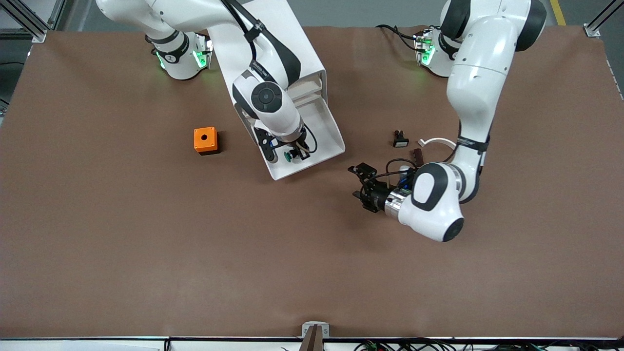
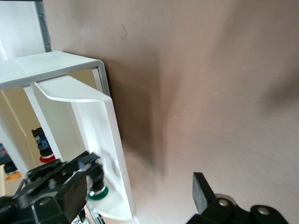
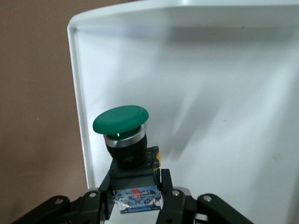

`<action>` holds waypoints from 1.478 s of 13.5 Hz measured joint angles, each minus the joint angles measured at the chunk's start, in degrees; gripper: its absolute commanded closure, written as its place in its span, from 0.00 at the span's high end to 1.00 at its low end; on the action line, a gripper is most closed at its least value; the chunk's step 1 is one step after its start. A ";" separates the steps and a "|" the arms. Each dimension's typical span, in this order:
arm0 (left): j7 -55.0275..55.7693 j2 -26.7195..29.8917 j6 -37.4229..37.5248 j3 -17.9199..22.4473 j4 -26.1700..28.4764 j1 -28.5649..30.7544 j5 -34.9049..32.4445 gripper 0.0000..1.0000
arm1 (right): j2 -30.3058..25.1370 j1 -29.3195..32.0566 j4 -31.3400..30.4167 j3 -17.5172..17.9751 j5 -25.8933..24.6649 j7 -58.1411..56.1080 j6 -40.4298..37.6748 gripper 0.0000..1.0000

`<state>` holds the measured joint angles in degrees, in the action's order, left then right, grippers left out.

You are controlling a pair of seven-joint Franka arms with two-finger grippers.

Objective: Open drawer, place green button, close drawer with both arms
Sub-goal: 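Lower the green button into the open drawer and open the right gripper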

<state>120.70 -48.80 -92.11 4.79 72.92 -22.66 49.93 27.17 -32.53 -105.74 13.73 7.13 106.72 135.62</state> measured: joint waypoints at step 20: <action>-58.90 12.98 0.98 -0.42 0.51 3.85 -27.20 0.99 | -4.72 19.26 15.61 -1.33 -5.43 -32.08 -22.40 1.00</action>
<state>61.80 -35.82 -91.12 4.36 73.43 -18.81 22.73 22.45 -13.27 -90.13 12.40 1.70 74.64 113.22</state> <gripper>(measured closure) 0.004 0.000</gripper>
